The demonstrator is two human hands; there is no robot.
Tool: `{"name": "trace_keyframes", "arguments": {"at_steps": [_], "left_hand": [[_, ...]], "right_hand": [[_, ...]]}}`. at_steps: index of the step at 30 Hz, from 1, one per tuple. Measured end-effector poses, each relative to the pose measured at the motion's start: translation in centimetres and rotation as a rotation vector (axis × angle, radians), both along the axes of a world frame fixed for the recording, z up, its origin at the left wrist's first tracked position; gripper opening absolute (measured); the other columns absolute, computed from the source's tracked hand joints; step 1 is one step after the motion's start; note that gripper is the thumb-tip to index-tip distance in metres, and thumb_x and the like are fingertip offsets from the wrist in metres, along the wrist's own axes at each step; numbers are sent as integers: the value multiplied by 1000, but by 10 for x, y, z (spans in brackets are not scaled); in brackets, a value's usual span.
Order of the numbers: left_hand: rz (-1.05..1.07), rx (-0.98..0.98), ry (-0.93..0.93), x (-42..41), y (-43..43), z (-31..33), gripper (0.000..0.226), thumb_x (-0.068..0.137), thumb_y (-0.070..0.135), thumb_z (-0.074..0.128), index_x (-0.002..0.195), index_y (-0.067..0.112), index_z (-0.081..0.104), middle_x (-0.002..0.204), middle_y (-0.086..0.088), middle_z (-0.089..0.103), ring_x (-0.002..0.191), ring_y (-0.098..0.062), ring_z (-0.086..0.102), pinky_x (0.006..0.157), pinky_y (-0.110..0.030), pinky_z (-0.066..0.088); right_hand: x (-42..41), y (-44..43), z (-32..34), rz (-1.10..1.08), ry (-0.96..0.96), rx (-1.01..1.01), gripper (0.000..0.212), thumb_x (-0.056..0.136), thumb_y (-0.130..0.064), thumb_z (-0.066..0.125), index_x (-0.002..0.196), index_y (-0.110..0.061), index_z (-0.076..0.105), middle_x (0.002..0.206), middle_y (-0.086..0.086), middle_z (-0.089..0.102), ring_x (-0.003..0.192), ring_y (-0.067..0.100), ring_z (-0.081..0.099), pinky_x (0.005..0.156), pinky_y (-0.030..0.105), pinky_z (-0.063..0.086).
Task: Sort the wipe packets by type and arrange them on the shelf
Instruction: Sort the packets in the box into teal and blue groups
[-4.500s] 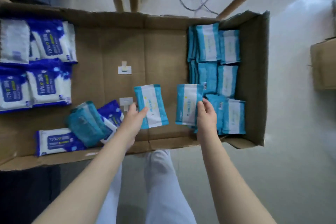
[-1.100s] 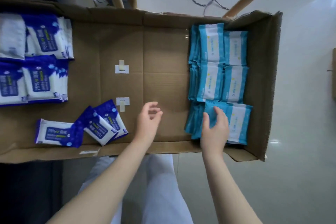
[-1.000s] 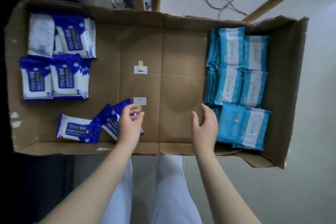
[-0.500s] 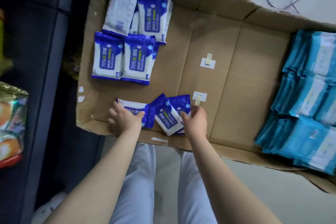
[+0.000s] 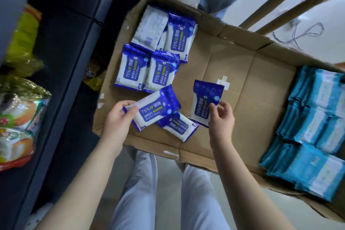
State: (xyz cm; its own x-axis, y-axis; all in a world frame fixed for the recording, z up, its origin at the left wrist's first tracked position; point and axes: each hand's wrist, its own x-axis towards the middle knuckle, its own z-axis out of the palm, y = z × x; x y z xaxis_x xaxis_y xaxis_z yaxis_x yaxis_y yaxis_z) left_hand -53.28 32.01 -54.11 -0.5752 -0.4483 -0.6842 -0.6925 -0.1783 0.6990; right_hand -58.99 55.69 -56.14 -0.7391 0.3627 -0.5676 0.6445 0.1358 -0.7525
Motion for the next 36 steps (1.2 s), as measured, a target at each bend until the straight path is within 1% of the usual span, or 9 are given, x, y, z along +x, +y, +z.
{"name": "trace_keyframes", "arguments": {"at_steps": [5,8,10,13,19,23,27,32,36], "left_hand": [[292,77,95,-37,-32,-3,10,98,14,56,97,24,58,102,0,69,81,-9,65,58,-18,48],[349,61,61,-57,-41,-20,8,98,15,58,104,19,60,104,0,69,81,-8,65,60,-19,51],[381,64,46,-64,-43,-27,14,97,15,60,111,15,61,105,-2,68,82,-10,66,64,-20,53],[413,53,35,-61,-41,-30,30,97,17,61,126,11,56,110,-1,66,94,-11,67,75,-22,56],[362,30,-66,-27,-30,-30,56,94,25,64,143,12,41,129,-1,56,115,-19,60,91,-30,52],[356,111,-99,-19,-27,-39,60,94,29,66,145,11,40,126,0,57,111,-20,61,81,-27,51],[382,138,-78,-32,-24,-46,56,92,31,68,140,14,45,119,0,62,103,-16,64,78,-27,53],[508,219,-89,-53,-21,-53,30,92,29,68,115,14,58,107,-3,67,98,-16,67,76,-28,55],[632,368,-83,-58,-22,-51,33,91,27,68,119,11,57,104,-6,66,93,-13,66,63,-22,56]], "right_hand": [[-41,-55,12,-6,-33,-222,8,99,-17,59,105,-22,60,92,-6,72,72,5,69,66,33,57],[-59,-88,4,67,-51,-229,6,98,-21,61,103,-24,60,97,-5,72,82,12,70,58,28,56],[-68,-101,-6,113,-58,-217,7,96,-22,63,100,-27,60,104,-1,72,91,17,70,67,30,60],[-72,-105,-17,163,-63,-127,15,93,-28,67,107,-26,63,108,-3,71,100,15,69,89,38,57],[-32,-60,-22,307,-132,140,30,95,-35,63,116,-14,67,107,-4,68,103,14,64,85,28,48],[15,-27,-44,586,-304,234,35,92,-33,68,120,-13,67,116,3,68,108,20,63,84,29,45],[46,-23,-63,738,-310,377,40,84,-31,75,120,-19,63,116,3,62,110,26,56,92,39,47],[52,-34,-71,741,-353,489,26,84,-30,74,101,-18,59,107,2,61,103,25,54,86,40,47],[52,-35,-68,534,-379,260,18,82,-19,75,79,-20,57,92,1,67,89,21,63,69,34,49]]}}
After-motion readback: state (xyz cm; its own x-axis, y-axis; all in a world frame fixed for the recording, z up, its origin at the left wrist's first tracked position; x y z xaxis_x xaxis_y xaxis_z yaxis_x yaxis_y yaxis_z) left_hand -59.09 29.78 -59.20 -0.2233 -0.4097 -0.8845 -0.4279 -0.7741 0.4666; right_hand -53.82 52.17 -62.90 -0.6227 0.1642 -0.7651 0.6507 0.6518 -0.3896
